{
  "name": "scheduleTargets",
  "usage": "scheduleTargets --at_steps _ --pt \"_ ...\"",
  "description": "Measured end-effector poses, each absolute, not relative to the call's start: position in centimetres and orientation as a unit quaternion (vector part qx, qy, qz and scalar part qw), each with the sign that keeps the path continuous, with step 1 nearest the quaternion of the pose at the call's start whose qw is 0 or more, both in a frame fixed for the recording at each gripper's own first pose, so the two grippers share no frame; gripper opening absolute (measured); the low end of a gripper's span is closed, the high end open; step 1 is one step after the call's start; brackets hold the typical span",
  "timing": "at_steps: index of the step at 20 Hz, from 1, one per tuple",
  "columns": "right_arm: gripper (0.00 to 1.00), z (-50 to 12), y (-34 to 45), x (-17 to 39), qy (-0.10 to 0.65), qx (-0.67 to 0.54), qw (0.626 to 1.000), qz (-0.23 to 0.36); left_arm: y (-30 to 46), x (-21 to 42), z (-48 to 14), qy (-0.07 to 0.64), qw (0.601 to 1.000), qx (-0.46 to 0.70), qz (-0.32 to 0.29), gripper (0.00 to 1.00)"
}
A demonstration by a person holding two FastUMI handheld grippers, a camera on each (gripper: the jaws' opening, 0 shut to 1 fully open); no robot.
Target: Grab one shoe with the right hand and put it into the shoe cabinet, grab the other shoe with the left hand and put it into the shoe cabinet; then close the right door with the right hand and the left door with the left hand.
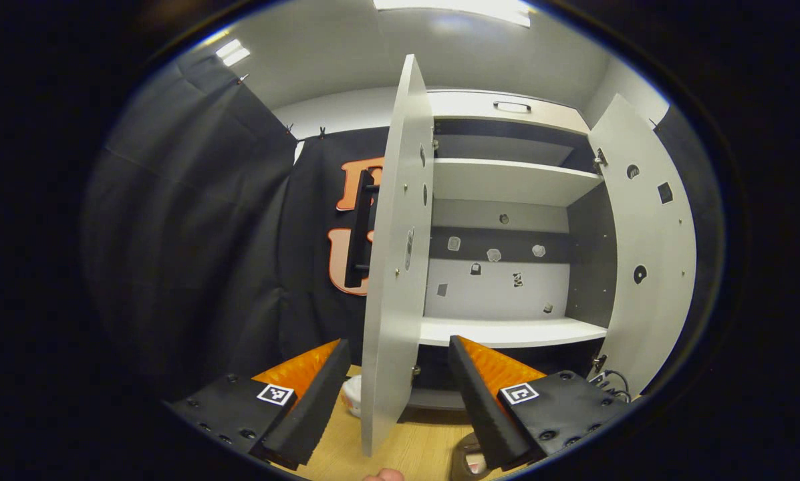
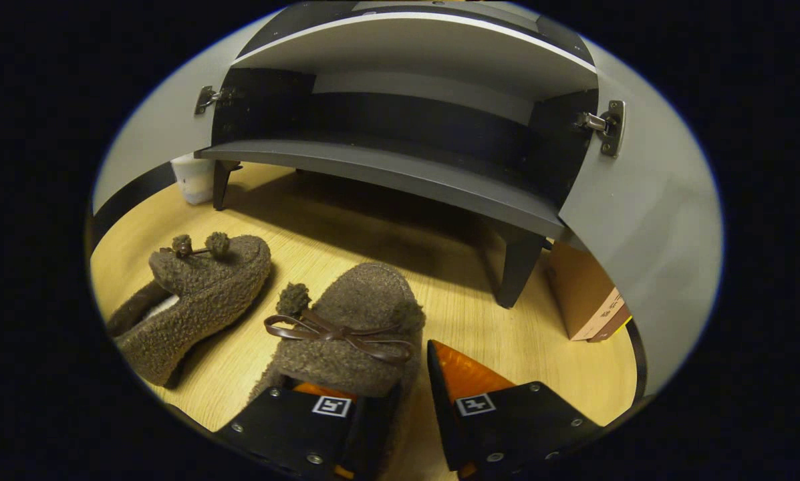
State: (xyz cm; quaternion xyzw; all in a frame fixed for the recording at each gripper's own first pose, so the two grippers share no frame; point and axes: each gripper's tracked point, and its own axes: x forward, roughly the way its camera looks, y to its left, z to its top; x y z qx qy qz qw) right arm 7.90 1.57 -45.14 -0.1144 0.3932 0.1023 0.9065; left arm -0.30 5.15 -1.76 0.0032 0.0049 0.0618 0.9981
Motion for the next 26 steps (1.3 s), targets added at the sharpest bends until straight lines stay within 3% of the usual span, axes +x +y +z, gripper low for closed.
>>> scheduleTargets --at_steps 5,6,12,15,20,24,26 --pt "0.06 -44.7 1.4 8.8 0.377 -0.13 0.914 0.079 4.4 0.3 -1.9 0.003 0.999 0.005 0.049 0.96" --pt "0.04 -44.3 1.5 8.6 0.378 -0.13 0.913 0.079 4.3 0.4 -1.7 0.0 0.999 0.004 0.047 0.96" --pt "0.04 -35.7 2.2 8.4 0.296 -0.157 0.939 0.073 3.0 0.7 -1.8 -0.005 1.0 -0.002 0.026 0.96" --pt "0.04 -28.5 3.4 7.6 0.246 -0.16 0.953 0.072 2.3 1.0 -1.9 -0.007 1.0 -0.001 0.012 0.94" --pt "0.03 -16.2 6.5 7.5 0.164 -0.103 0.98 0.05 1.6 1.3 -2.0 -0.012 1.0 -0.02 -0.009 0.99" --pt "0.03 -7.5 7.5 11.2 0.123 -0.072 0.988 0.055 1.5 1.3 -1.9 -0.018 1.0 -0.011 -0.019 0.94" --pt "0.03 -3.7 6.6 14.4 0.091 -0.08 0.992 0.035 1.1 1.1 -2.4 -0.012 1.0 -0.006 -0.026 0.96"
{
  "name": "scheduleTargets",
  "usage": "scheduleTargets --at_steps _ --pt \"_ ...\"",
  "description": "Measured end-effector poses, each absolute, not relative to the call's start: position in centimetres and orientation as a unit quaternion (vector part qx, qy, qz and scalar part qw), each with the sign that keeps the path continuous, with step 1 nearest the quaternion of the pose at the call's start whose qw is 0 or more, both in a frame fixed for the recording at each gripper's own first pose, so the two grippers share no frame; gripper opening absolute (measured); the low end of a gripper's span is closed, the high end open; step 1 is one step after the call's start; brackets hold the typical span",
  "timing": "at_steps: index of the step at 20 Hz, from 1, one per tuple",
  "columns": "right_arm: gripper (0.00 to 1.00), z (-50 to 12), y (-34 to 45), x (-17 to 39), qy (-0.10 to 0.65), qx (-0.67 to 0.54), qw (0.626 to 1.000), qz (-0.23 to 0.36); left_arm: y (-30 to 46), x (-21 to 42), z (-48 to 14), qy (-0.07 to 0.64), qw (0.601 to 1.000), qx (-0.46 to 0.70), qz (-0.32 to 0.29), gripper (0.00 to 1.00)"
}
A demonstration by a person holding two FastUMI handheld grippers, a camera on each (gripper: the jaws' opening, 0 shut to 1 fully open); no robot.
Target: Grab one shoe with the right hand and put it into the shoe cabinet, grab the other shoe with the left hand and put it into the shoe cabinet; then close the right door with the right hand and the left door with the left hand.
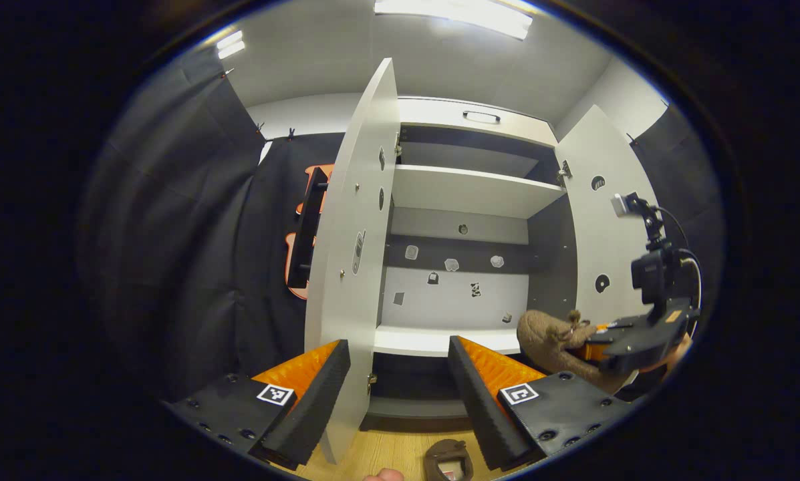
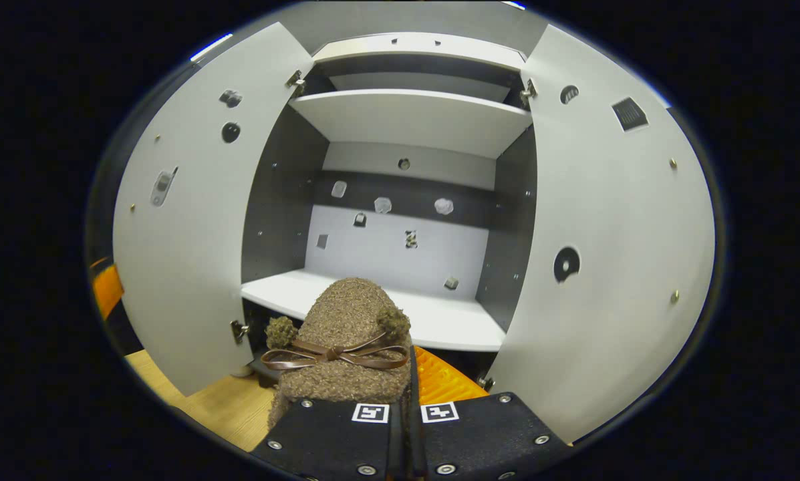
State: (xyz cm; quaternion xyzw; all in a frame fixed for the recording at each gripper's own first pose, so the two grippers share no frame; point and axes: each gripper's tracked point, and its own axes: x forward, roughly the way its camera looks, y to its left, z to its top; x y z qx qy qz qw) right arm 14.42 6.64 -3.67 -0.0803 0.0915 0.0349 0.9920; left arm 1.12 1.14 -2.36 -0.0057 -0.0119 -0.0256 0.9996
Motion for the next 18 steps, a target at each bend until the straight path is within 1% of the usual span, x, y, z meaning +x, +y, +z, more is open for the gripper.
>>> scheduleTargets --at_steps 2,3,5,6,9,10,11,12,13,14,15,16,17,18 --pt "0.04 -1.5 6.6 18.4 0.078 -0.078 0.993 0.036 0.8 0.8 -2.7 -0.008 0.999 -0.005 -0.032 0.96" --pt "0.04 -1.5 6.8 20.7 0.085 -0.073 0.993 0.037 0.7 0.6 -2.9 -0.004 0.999 -0.007 -0.035 0.96" --pt "0.03 -2.5 6.6 25.4 0.101 -0.07 0.992 0.032 0.3 0.3 -3.5 0.007 0.999 -0.011 -0.042 0.96" --pt "0.03 -3.0 6.1 28.1 0.108 -0.082 0.991 0.019 0.4 0.2 -3.7 0.011 0.999 -0.012 -0.042 0.96" --pt "0.04 -5.5 6.0 33.4 0.147 -0.1 0.984 0.005 0.7 0.1 -4.4 0.026 0.999 -0.017 -0.041 0.96" --pt "0.03 -6.1 6.2 34.6 0.157 -0.096 0.983 0.004 1.0 0.2 -4.4 0.025 0.999 -0.015 -0.037 0.96" --pt "0.03 -6.4 6.5 35.9 0.16 -0.093 0.983 0.004 1.4 0.2 -4.2 0.023 0.999 -0.01 -0.031 0.99" --pt "0.08 -6.7 6.7 36.9 0.165 -0.095 0.982 0.007 1.7 0.3 -4.2 0.023 0.999 -0.006 -0.026 0.96" --pt "0.04 -7.4 6.7 37.7 0.174 -0.096 0.98 0.007 1.9 0.4 -4.2 0.024 0.999 -0.005 -0.022 0.96" --pt "0.04 -8.1 6.6 38.4 0.185 -0.094 0.978 0.005 2.0 0.4 -4.4 0.027 0.999 -0.007 -0.02 0.99" --pt "0.04 -9.0 6.2 38.9 0.199 -0.089 0.976 0.0 2.0 0.4 -4.6 0.03 0.999 -0.01 -0.019 0.99" --pt "0.04 -10.2 5.9 39.3 0.217 -0.08 0.973 -0.002 2.0 0.3 -4.7 0.033 0.999 -0.012 -0.018 0.96" --pt "0.04 -11.3 5.4 39.5 0.237 -0.071 0.969 -0.007 2.1 0.2 -4.9 0.035 0.999 -0.013 -0.017 0.96" --pt "0.05 -12.2 4.8 39.7 0.25 -0.064 0.966 -0.014 2.1 0.1 -4.9 0.035 0.999 -0.012 -0.016 0.99"
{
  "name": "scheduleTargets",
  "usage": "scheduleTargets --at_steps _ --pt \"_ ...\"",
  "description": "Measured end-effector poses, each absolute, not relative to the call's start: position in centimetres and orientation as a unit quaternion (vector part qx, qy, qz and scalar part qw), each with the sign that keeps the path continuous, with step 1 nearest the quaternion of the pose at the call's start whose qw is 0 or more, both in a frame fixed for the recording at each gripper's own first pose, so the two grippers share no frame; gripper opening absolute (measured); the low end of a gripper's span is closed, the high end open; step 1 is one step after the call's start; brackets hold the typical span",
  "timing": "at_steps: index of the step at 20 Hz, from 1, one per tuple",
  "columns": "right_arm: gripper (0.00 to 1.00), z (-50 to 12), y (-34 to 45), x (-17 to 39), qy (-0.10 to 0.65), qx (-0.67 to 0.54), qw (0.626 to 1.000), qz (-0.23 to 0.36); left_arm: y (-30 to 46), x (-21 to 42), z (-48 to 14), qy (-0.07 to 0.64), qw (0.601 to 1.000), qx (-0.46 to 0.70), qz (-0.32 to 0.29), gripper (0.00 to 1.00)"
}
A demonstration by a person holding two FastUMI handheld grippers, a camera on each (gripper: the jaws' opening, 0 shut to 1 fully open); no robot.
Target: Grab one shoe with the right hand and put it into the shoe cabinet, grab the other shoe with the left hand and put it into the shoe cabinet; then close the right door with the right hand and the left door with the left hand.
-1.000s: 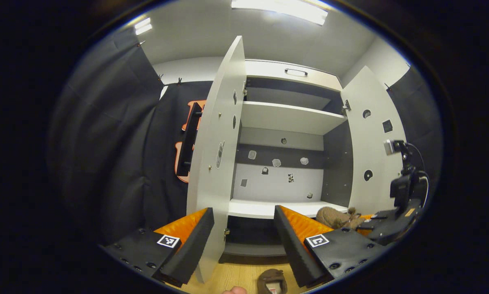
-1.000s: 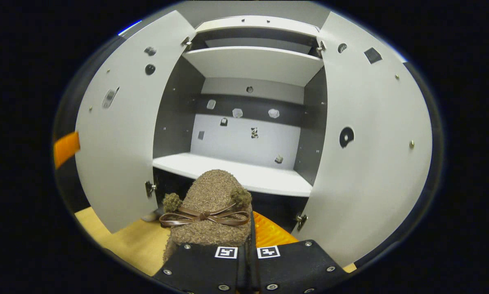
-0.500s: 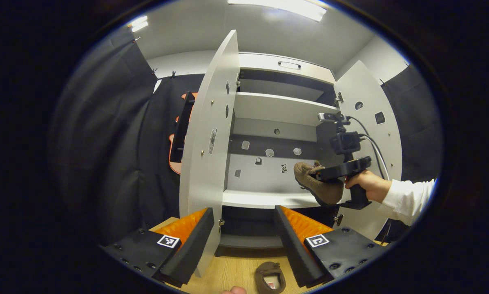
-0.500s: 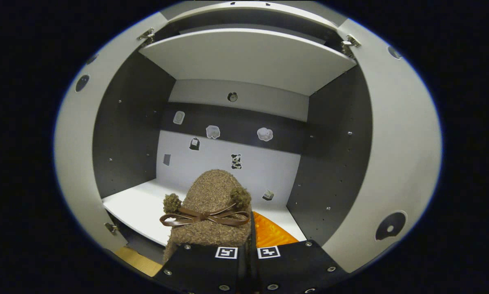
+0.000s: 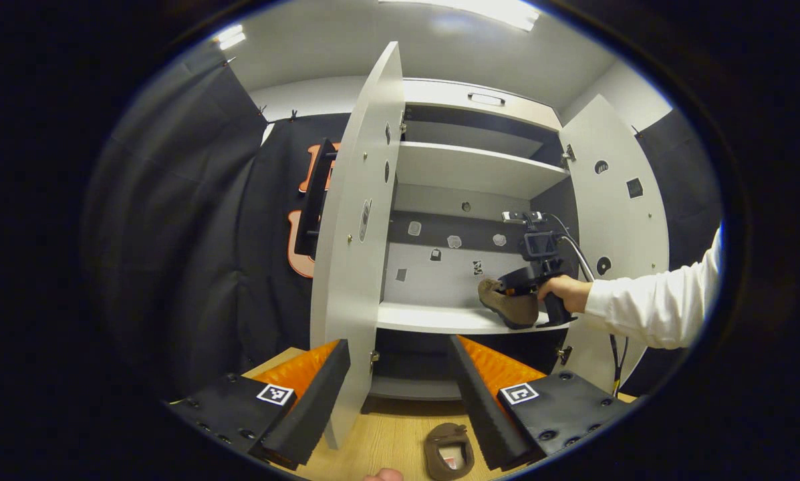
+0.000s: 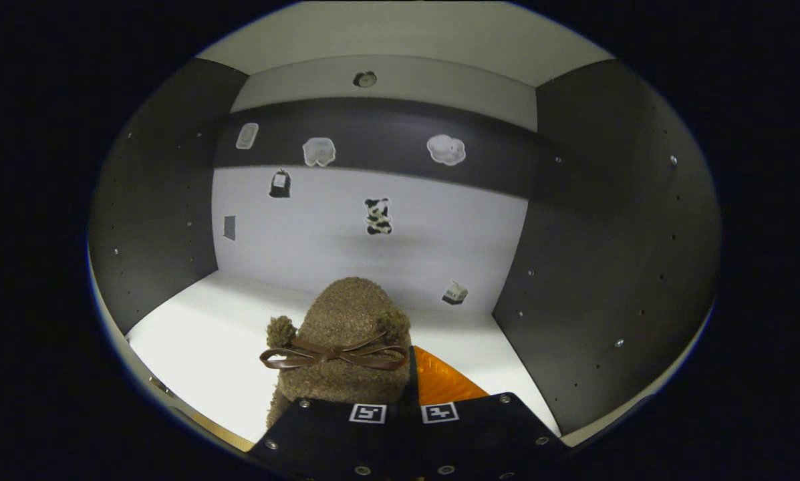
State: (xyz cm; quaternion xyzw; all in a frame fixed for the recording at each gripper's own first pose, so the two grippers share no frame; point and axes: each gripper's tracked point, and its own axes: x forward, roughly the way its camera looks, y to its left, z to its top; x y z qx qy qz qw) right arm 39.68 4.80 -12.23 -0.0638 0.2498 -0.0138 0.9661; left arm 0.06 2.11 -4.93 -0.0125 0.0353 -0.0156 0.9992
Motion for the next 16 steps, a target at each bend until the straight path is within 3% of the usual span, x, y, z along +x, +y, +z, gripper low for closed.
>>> scheduleTargets --at_steps 3,5,8,9,10,12,16 --pt "0.1 -13.1 3.8 40.2 0.263 -0.061 0.963 -0.023 2.3 0.0 -4.8 0.033 0.999 -0.01 -0.014 0.99" --pt "0.19 -12.5 4.3 40.1 0.255 -0.055 0.965 -0.001 2.6 -0.1 -5.1 0.037 0.999 -0.009 -0.01 0.96" --pt "0.54 -12.1 3.9 38.7 0.265 -0.06 0.962 0.015 2.7 -0.5 -5.5 0.042 0.999 -0.011 -0.007 0.99" --pt "0.6 -11.8 3.5 38.2 0.266 -0.061 0.962 0.018 2.7 -0.5 -5.5 0.042 0.999 -0.01 -0.008 0.99" --pt "0.75 -11.6 3.5 37.7 0.267 -0.058 0.962 0.023 2.6 -0.5 -5.5 0.04 0.999 -0.01 -0.011 0.96" --pt "0.87 -11.6 3.6 36.2 0.29 -0.037 0.956 0.035 2.2 -0.4 -5.5 0.041 0.999 -0.013 -0.017 0.96" --pt "0.89 -11.0 4.1 34.4 0.315 0.01 0.948 0.05 1.1 -0.5 -5.6 0.042 0.999 -0.017 -0.03 0.96"
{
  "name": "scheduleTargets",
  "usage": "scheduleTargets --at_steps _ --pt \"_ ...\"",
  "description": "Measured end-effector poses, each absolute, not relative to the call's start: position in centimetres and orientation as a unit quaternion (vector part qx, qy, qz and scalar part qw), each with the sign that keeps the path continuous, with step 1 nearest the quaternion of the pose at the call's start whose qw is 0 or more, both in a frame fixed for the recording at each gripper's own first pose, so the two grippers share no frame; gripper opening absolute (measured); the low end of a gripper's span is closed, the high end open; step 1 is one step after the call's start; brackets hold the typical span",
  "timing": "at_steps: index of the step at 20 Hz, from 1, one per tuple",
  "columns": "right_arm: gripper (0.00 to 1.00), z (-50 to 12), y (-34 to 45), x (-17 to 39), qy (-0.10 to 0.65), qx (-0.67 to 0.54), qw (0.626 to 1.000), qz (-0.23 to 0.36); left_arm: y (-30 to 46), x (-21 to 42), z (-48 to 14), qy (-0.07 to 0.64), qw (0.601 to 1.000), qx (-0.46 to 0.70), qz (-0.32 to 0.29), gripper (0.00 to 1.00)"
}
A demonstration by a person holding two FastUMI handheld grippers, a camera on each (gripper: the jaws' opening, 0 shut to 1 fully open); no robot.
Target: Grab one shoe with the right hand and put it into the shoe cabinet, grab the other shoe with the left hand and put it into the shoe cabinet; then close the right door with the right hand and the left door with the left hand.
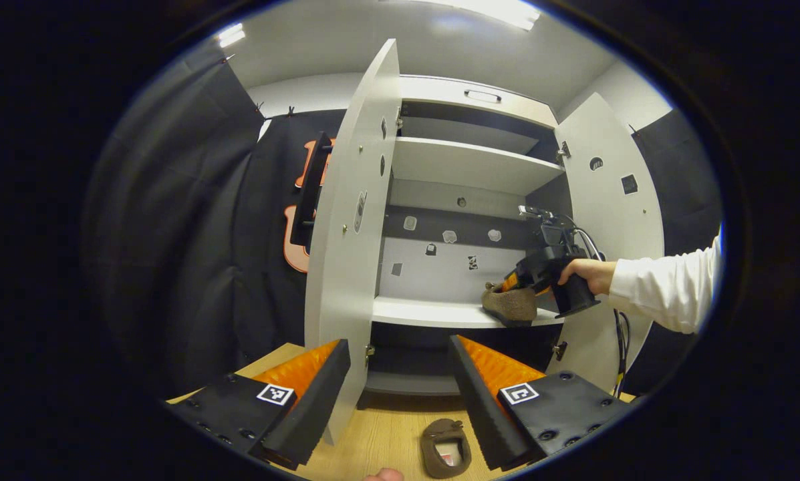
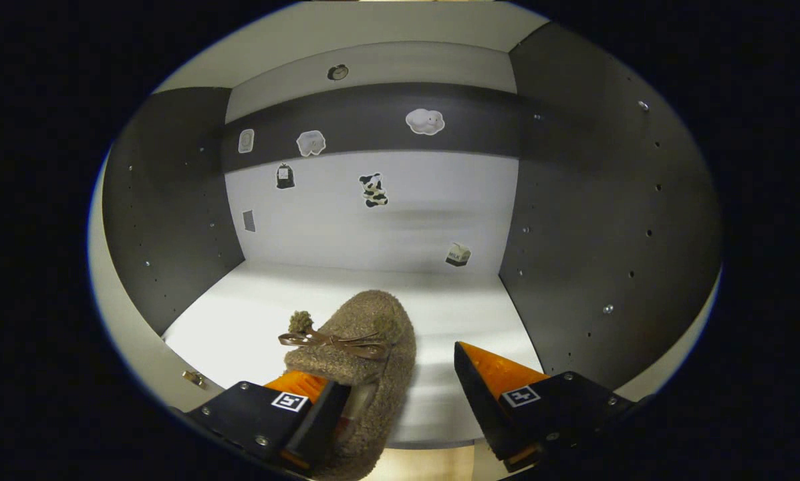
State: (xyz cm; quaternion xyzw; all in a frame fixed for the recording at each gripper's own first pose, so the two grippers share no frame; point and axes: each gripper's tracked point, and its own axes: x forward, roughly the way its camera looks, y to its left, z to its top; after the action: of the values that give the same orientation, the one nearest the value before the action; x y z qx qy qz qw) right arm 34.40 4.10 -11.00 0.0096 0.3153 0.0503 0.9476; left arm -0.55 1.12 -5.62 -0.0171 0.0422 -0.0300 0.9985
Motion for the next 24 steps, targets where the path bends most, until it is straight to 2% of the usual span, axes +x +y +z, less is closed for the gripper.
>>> scheduleTargets --at_steps 1,5,6,9,12,14,15,16,20,24 --pt "0.9 -10.6 4.0 34.0 0.313 0.009 0.948 0.053 1.0 -0.7 -5.6 0.041 0.999 -0.017 -0.032 0.99" --pt "0.9 -9.0 4.2 32.3 0.309 0.012 0.949 0.059 1.0 -1.0 -5.5 0.038 0.999 -0.015 -0.031 0.96" --pt "0.9 -8.4 4.2 31.9 0.297 0.006 0.953 0.061 1.2 -1.1 -5.4 0.037 0.999 -0.014 -0.029 0.99" --pt "0.9 -6.1 5.5 29.8 0.262 -0.005 0.962 0.08 1.4 -1.2 -5.5 0.037 0.999 -0.017 -0.027 0.96" --pt "0.9 -2.5 6.8 28.4 0.219 0.01 0.971 0.092 1.3 -1.3 -5.5 0.039 0.999 -0.017 -0.027 0.99" --pt "0.91 -0.6 7.1 27.2 0.192 -0.001 0.977 0.095 1.1 -1.5 -5.3 0.036 0.999 -0.019 -0.029 0.96" --pt "0.91 0.2 7.4 26.4 0.183 -0.002 0.978 0.098 0.9 -1.6 -5.4 0.037 0.999 -0.02 -0.032 0.99" --pt "0.91 1.0 7.7 25.5 0.174 -0.004 0.979 0.102 0.7 -1.7 -5.5 0.04 0.998 -0.02 -0.034 0.96" --pt "0.92 4.1 8.1 21.8 0.128 -0.019 0.985 0.111 0.3 -2.1 -5.2 0.037 0.998 -0.019 -0.039 0.96" --pt "0.92 4.3 8.0 17.1 0.1 -0.019 0.988 0.114 -0.9 -2.6 -6.7 0.055 0.997 -0.021 -0.056 0.96"
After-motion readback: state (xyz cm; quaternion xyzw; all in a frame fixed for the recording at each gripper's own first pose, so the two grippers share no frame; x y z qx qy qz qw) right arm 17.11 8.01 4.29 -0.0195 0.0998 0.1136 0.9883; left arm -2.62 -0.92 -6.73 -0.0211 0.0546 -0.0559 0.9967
